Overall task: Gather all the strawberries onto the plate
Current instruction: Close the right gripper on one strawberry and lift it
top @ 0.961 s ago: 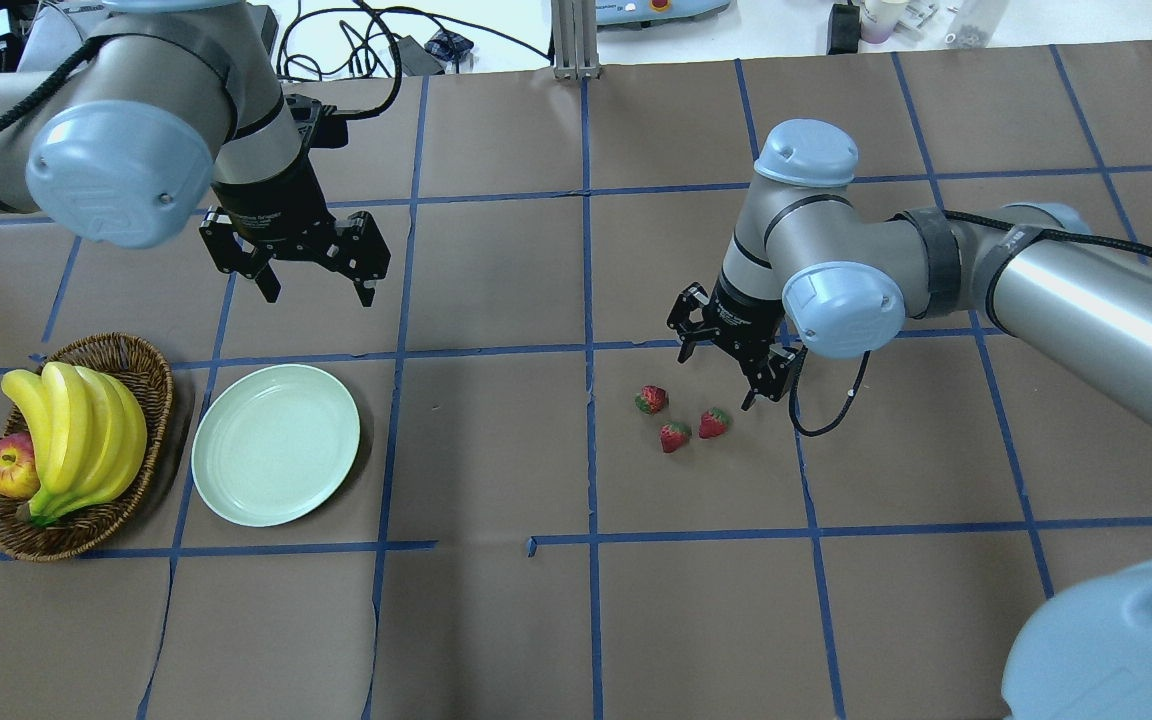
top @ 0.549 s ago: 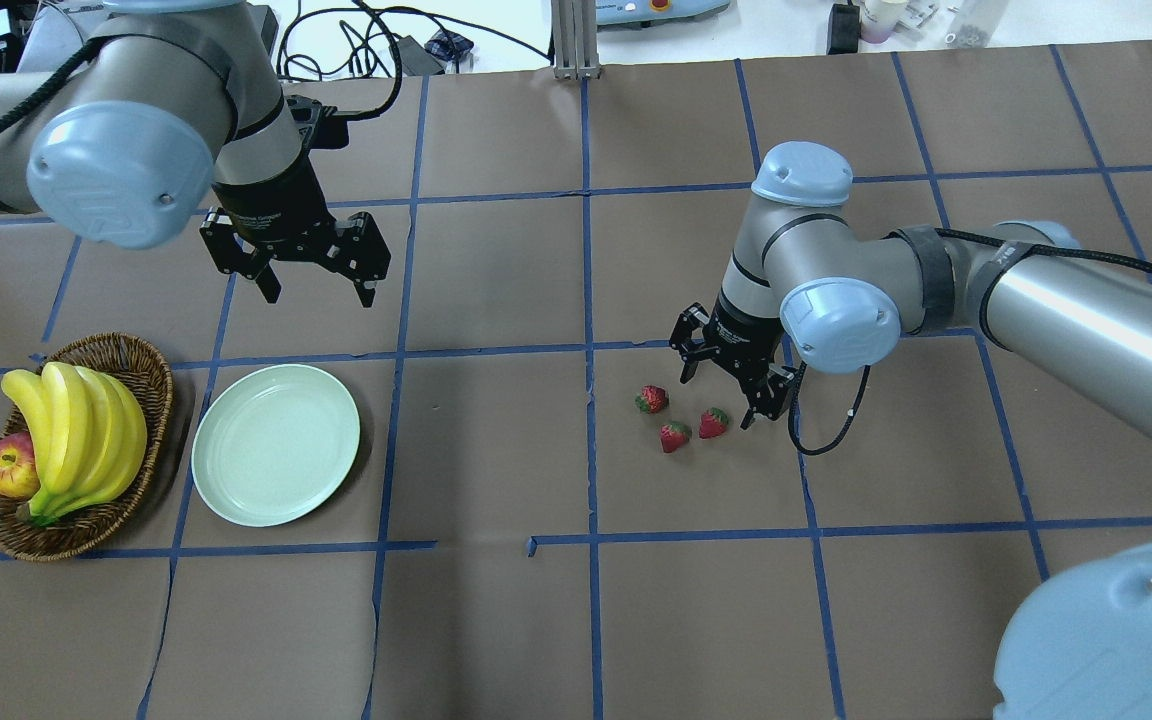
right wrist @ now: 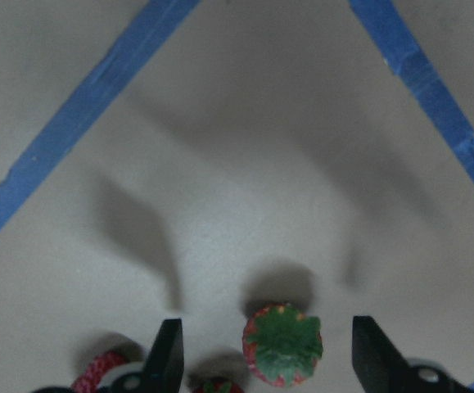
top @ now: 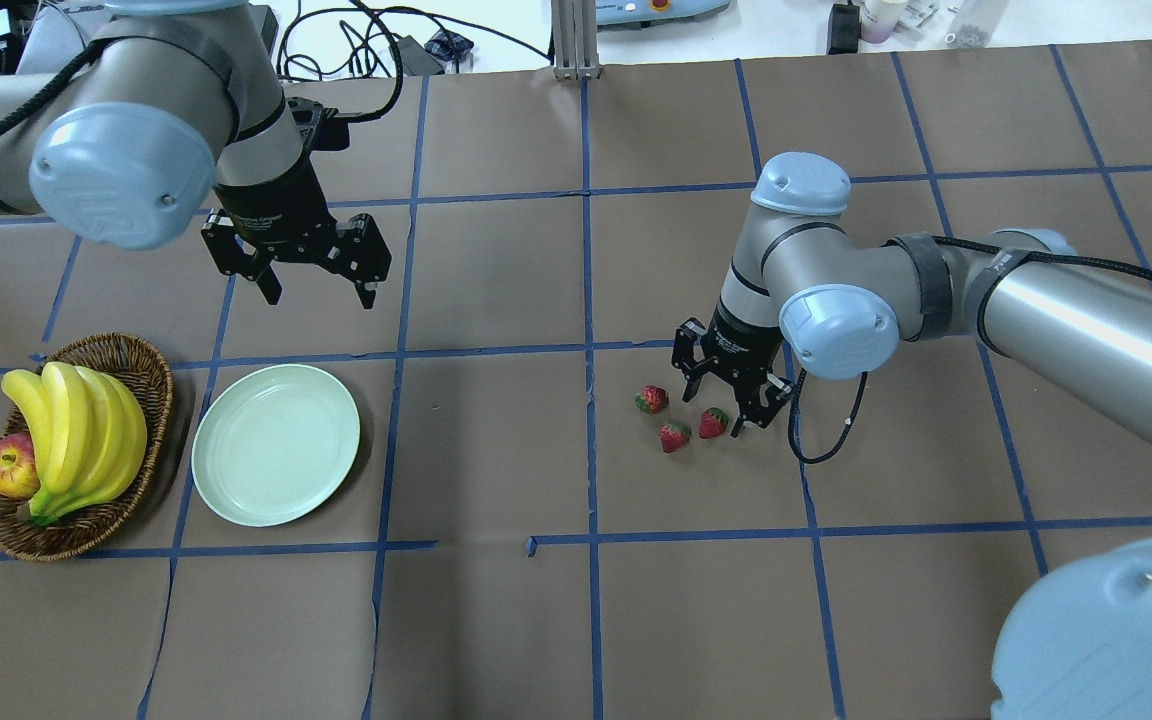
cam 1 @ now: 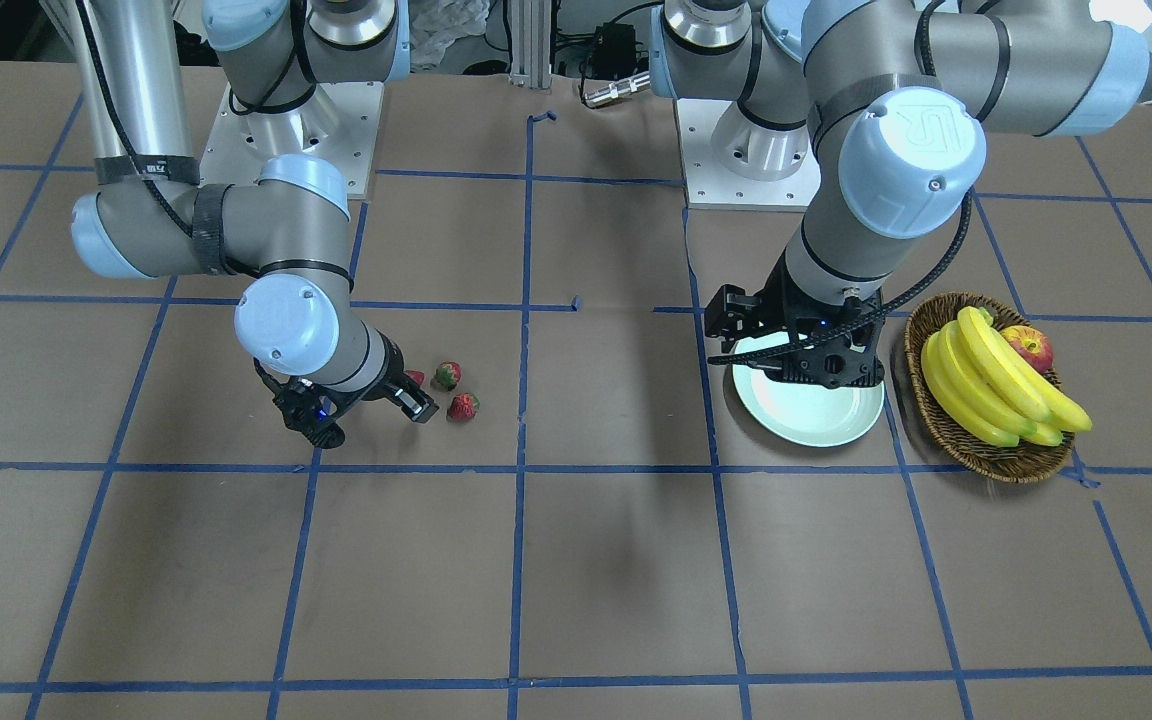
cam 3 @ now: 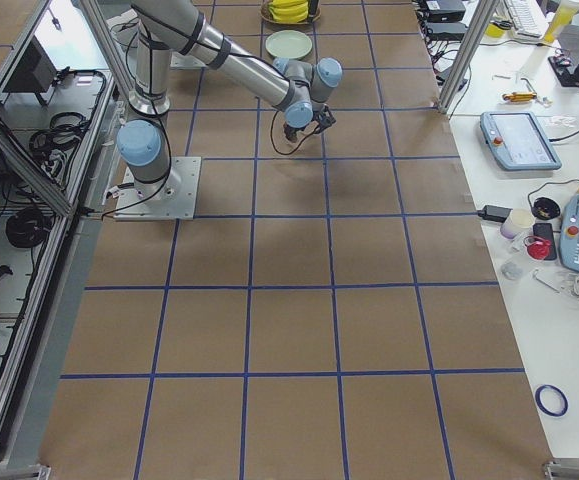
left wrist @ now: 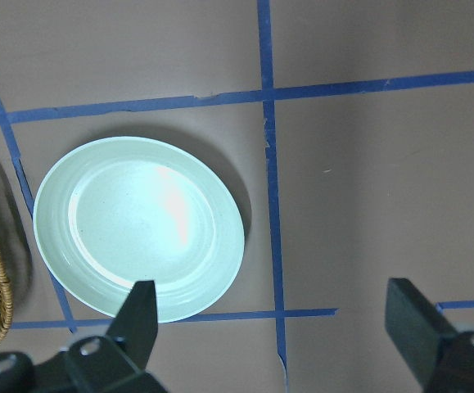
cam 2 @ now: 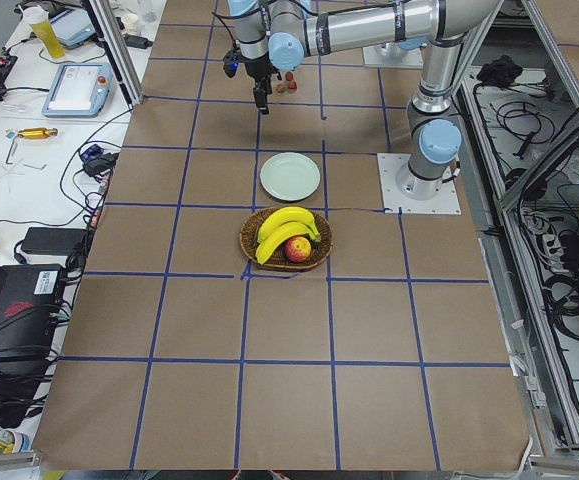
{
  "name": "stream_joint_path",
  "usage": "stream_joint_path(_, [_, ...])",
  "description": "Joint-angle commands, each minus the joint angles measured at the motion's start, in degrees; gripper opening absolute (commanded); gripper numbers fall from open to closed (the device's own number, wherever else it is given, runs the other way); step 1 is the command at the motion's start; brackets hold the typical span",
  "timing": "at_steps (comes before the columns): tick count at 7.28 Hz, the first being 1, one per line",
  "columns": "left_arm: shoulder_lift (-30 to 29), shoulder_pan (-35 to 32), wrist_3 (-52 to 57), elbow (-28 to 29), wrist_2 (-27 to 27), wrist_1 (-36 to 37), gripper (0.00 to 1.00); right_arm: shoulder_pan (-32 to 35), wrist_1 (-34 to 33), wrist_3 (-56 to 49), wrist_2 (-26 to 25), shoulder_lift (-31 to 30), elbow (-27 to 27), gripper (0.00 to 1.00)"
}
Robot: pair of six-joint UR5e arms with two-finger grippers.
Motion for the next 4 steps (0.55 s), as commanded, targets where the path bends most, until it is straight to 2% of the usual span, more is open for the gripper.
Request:
stream_joint_path(1, [0.0, 0.0, 0.2, 0.1, 0.0, 0.0, 1.0, 0.0, 0.2, -4.7, -1.0, -0.1, -0.3, 0.0])
stream_joint_path(3, [0.1, 0.0, 0.5, 0.1, 0.1, 0.0, 1.0, 0.0, 0.5, -5.4, -1.4, -0.6, -0.7, 0.0])
stream_joint_path(4, [0.1, 0.0, 0.5, 0.1, 0.1, 0.0, 1.0, 0.0, 2.3, -6.6, -4.1, -1.0, -1.9, 0.0])
